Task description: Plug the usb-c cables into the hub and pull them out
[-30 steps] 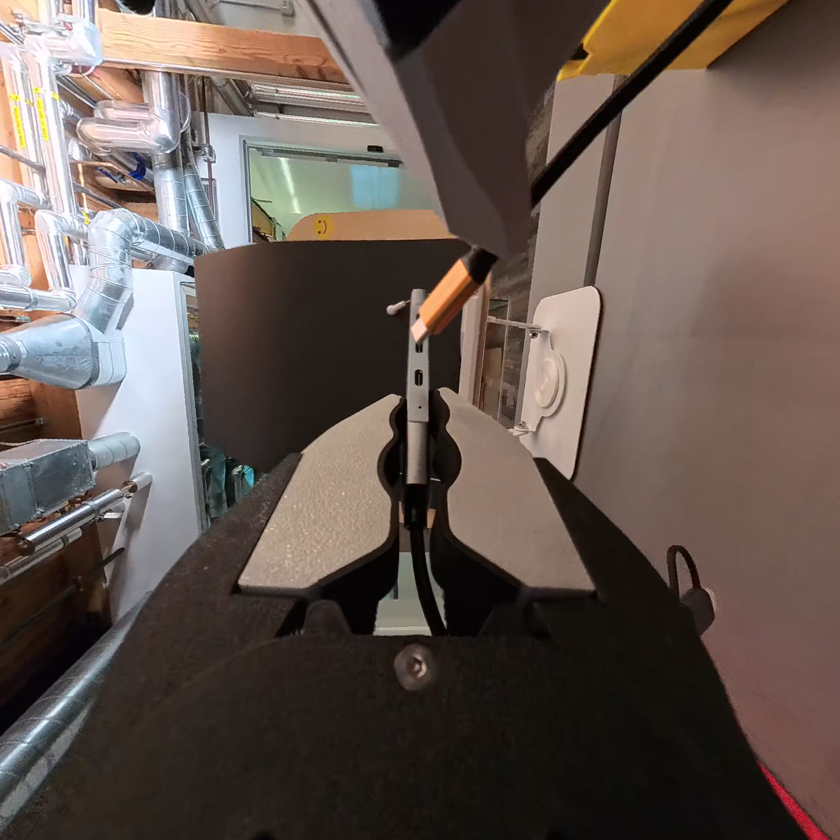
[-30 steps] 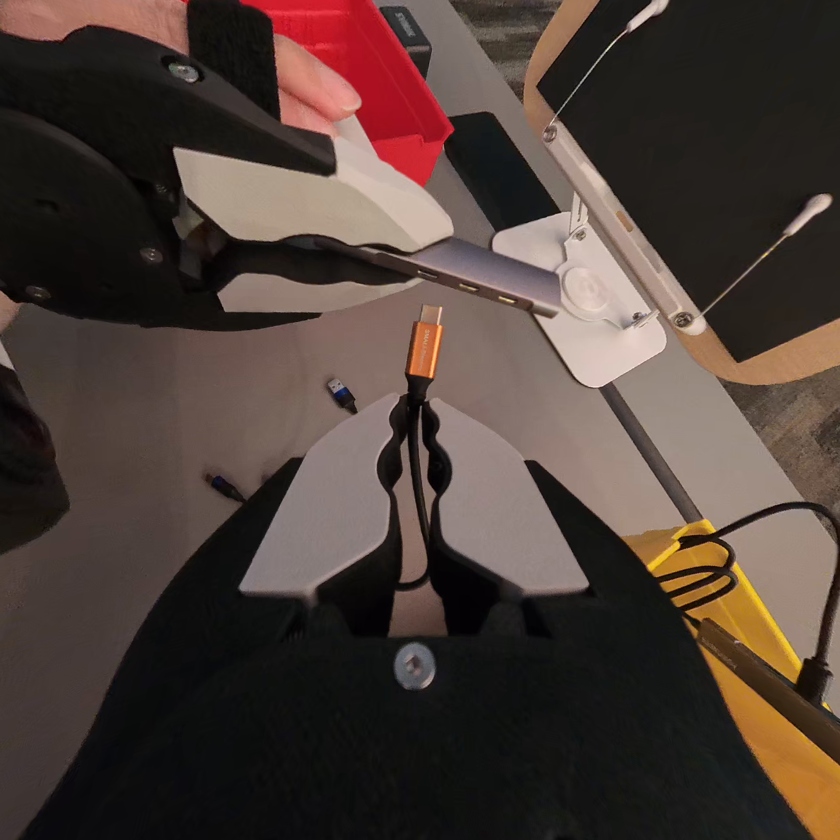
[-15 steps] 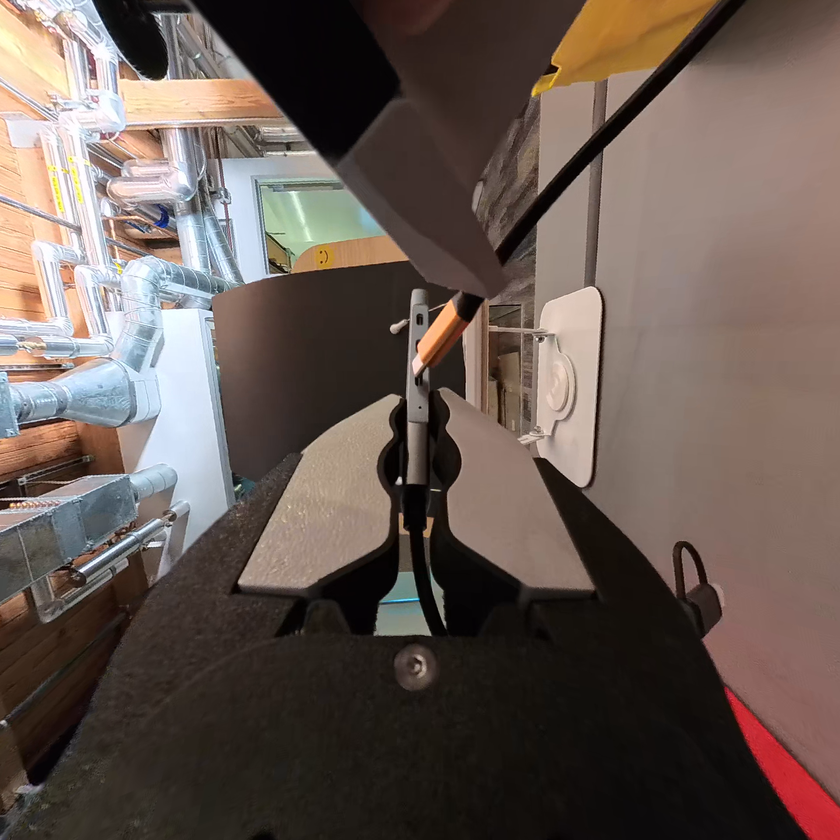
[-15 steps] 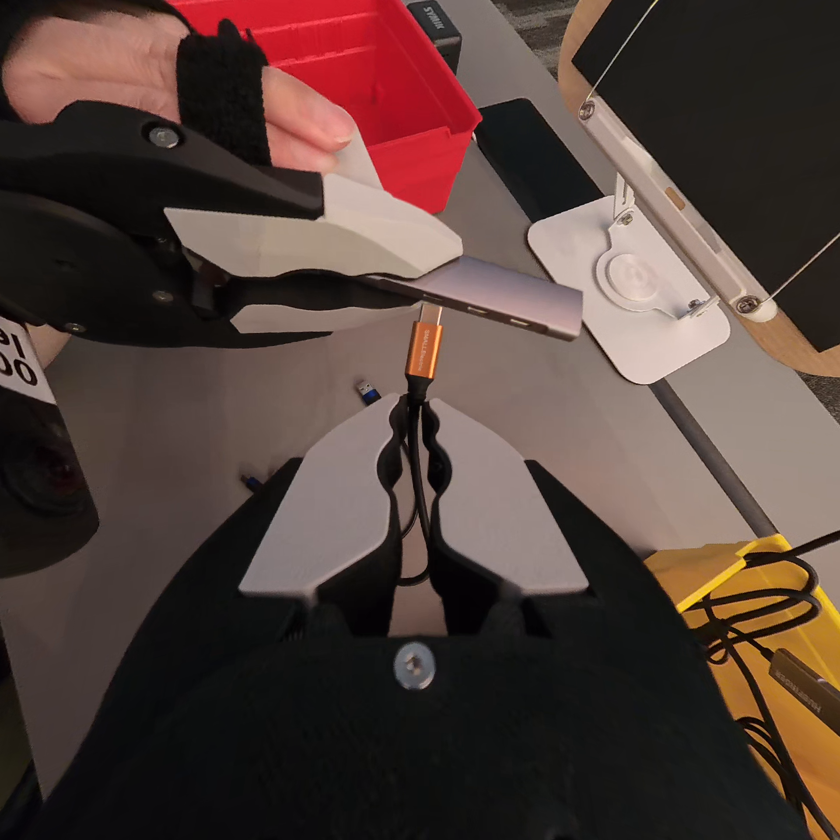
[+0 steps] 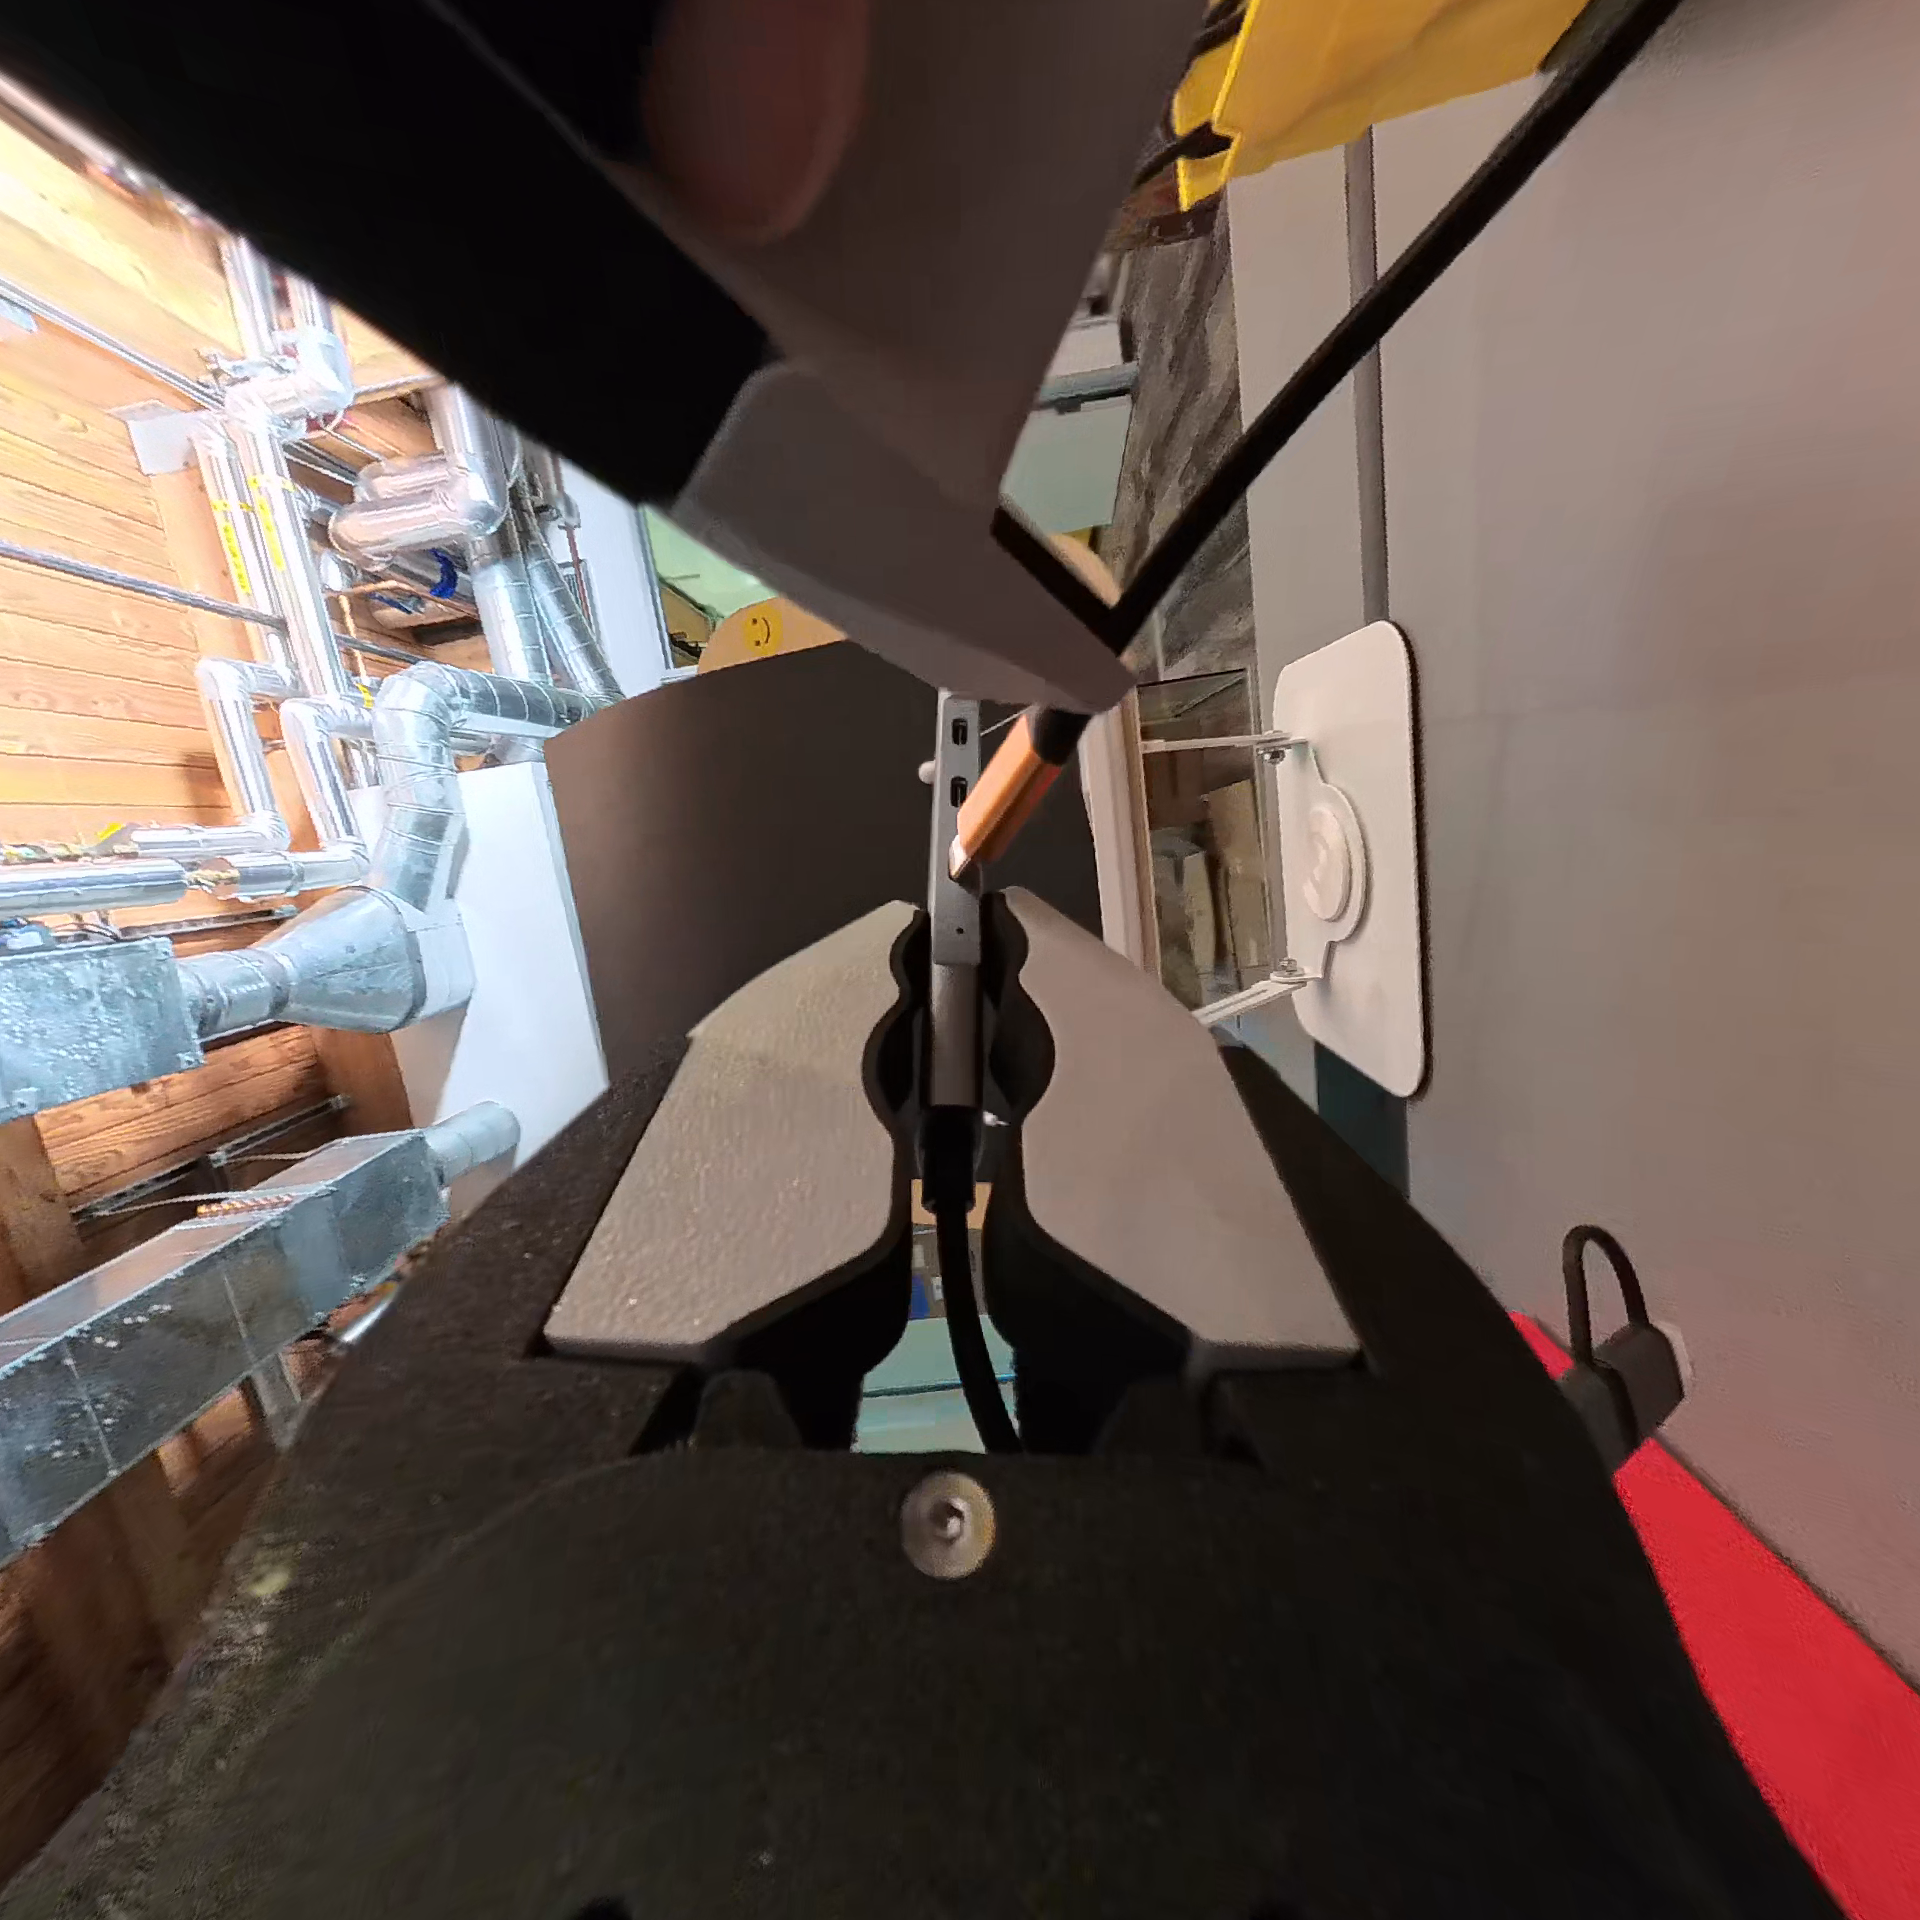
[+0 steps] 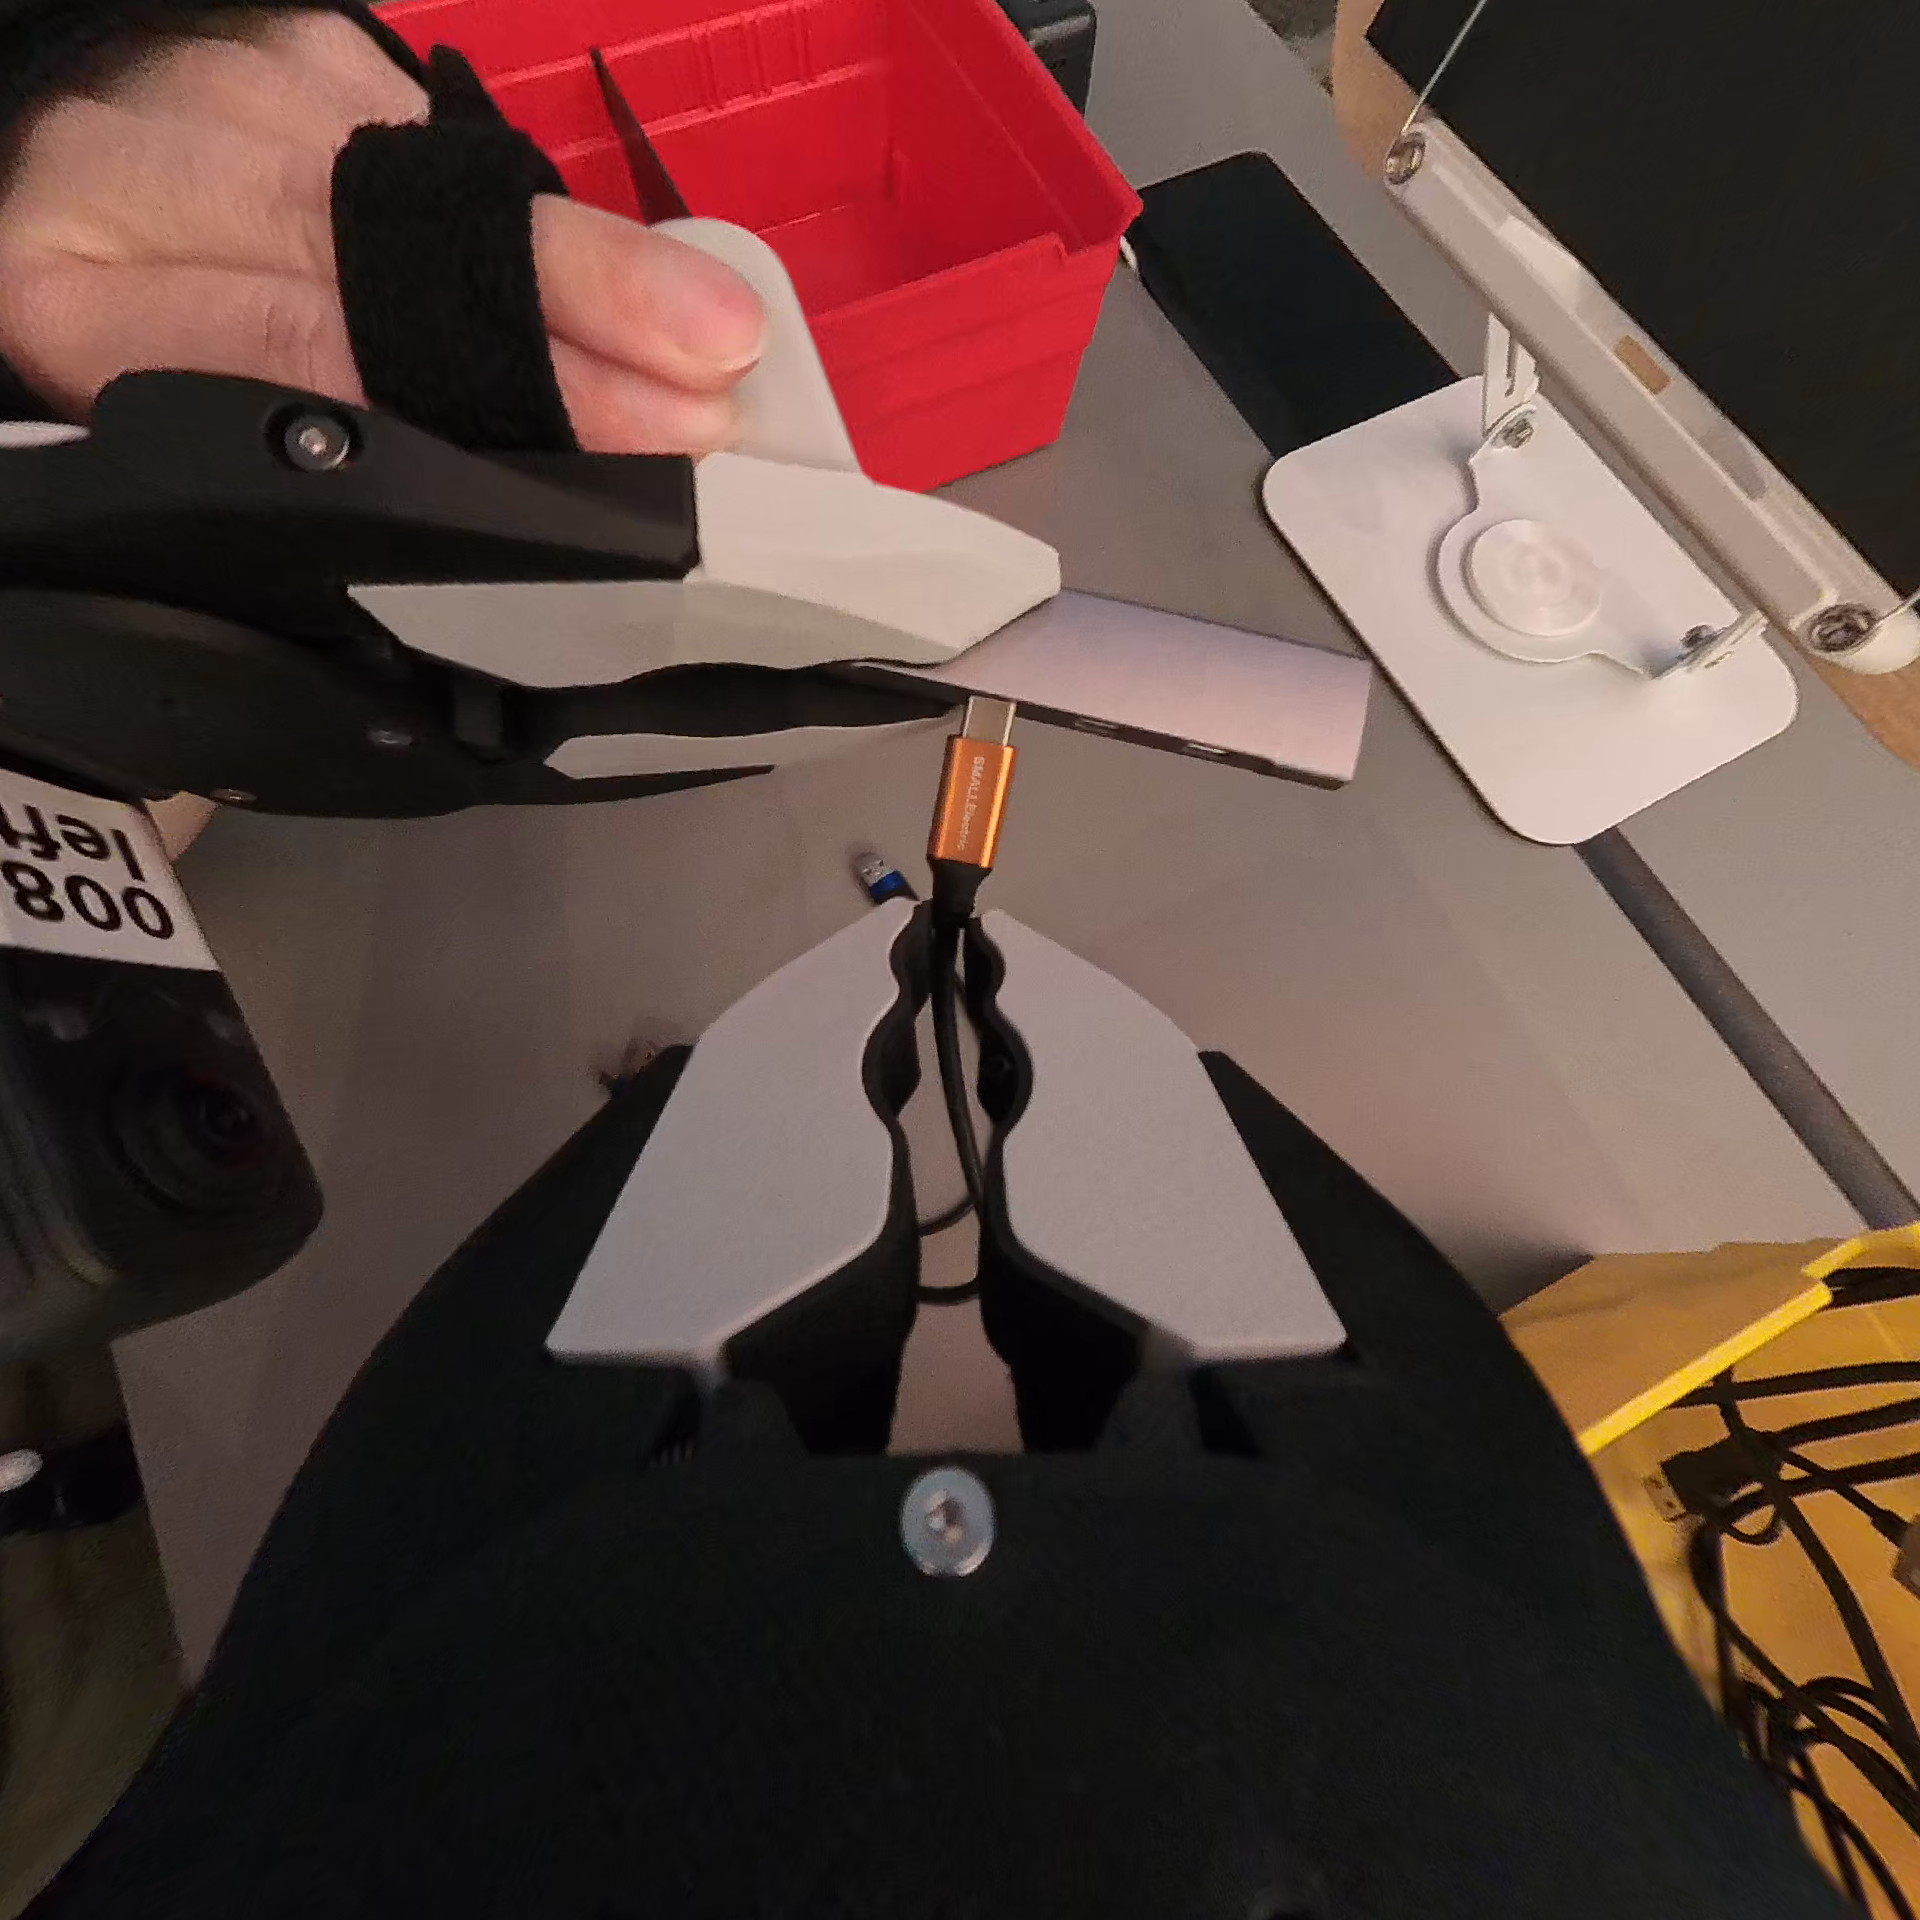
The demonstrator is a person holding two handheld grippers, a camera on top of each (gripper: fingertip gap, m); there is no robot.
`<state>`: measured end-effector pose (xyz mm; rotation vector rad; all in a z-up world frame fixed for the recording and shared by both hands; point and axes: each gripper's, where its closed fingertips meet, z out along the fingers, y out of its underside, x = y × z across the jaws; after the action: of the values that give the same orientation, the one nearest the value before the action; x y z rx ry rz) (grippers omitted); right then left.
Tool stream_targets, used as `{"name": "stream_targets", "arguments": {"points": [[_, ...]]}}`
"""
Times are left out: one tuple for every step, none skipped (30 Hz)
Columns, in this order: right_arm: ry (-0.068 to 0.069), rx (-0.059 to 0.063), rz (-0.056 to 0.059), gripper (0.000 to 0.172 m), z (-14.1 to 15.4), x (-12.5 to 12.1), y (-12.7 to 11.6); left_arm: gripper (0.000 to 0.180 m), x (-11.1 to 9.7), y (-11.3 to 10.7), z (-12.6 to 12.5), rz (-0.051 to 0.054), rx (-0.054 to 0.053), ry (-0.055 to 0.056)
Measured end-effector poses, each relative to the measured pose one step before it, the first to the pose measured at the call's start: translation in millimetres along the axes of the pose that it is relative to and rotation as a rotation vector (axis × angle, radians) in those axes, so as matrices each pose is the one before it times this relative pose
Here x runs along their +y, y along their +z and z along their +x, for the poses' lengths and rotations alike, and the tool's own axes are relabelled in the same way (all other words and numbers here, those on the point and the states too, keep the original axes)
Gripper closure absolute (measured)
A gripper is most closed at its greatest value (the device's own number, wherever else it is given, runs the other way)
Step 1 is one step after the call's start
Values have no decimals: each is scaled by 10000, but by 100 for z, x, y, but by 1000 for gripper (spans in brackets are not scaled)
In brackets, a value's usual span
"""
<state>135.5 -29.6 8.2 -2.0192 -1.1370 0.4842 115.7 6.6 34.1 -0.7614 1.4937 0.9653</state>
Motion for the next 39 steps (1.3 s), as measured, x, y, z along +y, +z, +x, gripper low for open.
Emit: {"name": "stream_targets", "arguments": {"points": [[97,-127,-43,166,-71,130,28,172,-130,-34,67,8,-1,148],[98,-132,-61,166,-66,154,41,172,-173,-35,16,46,-44,144],[136,-148,-65,166,-62,174,46,172,-181,-33,-24,83,-75,152],[149,-169,-34,166,-64,131,47,172,-141,-20,-41,72,-91,108],[140,-144,18,166,-11,55,24,172,-27,14,2,0,-37,80],[148,-147,27,166,-7,34,16,172,-33,7,35,24,-15,51],[124,-141,5,166,-7,56,3,172,-19,23,109,28,36,32],[78,-76,-21,166,52,92,16,172,-20,20,179,17,78,50],[60,-53,-59,166,32,133,21,172,-80,11,186,53,57,99],[27,-54,-80,166,0,156,50,172,-94,11,152,57,14,154],[20,-5,-62,166,39,114,27,172,-54,20,79,18,-44,161],[23,10,-25,166,56,59,17,172,8,30,97,-22,-25,159],[28,-14,-1,166,17,5,15,172,5,40,73,-14,-2,34],[24,-16,-5,166,1,19,5,172,-2,34,96,-3,48,-35],[18,-3,-29,166,23,57,-5,172,-54,-8,79,39,41,-6],[34,-34,-37,166,-4,78,2,172,-65,-15,40,55,8,6],[55,-51,-34,166,-25,83,7,172,-89,-34,-38,51,-34,12],[41,-59,-60,166,-27,108,11,172,-130,-45,-57,73,-42,7],[11,-19,-57,166,-12,103,12,172,-96,-12,-25,28,-6,-15],[16,11,-50,166,25,76,20,172,-78,-3,-35,1,-25,15],[20,-10,-80,166,-8,132,40,172,-150,4,33,48,-6,39],[-7,-11,-111,166,-25,174,52,172,-133,30,172,48,86,3],[-16,20,-75,166,43,124,47,172,-13,67,262,-16,144,-4],[13,8,-36,166,35,65,48,172,43,70,231,-35,121,7],[8,-12,-15,166,-6,17,45,172,-9,28,46,11,-23,26],[1,-12,-25,166,2,43,52,172,-25,7,41,59,-3,-9],[1,11,-23,166,27,38,30,172,8,11,87,29,64,-73],[-1,-7,32,166,1,-61,-3,172,53,-17,-73,-26,-44,1],[13,-30,36,166,-24,-50,-19,172,19,-38,-93,-2,-61,59],[11,-26,6,166,-18,-11,-41,172,-17,-46,-21,19,9,10],[20,-45,-10,166,-16,32,-39,172,-30,-43,10,37,14,9],[52,-68,7,166,-30,12,-39,172,-23,-54,-36,48,-35,54],[56,-77,4,166,-32,24,-25,172,-28,-46,33,60,-9,55],[36,-58,-18,166,-7,67,-10,172,-35,-40,80,63,31,31],[29,-43,-23,166,7,55,-7,172,-43,-21,58,47,17,36],[31,-52,-8,166,-42,24,-18,172,-17,-12,160,22,96,32],[4,-49,-1,166,-51,18,-21,172,-29,5,272,26,169,20],[-4,-52,35,166,-74,-55,-49,172,-75,7,283,68,165,-10],[-3,-26,68,166,-61,-120,-42,172,33,56,288,2,166,-50]]}}
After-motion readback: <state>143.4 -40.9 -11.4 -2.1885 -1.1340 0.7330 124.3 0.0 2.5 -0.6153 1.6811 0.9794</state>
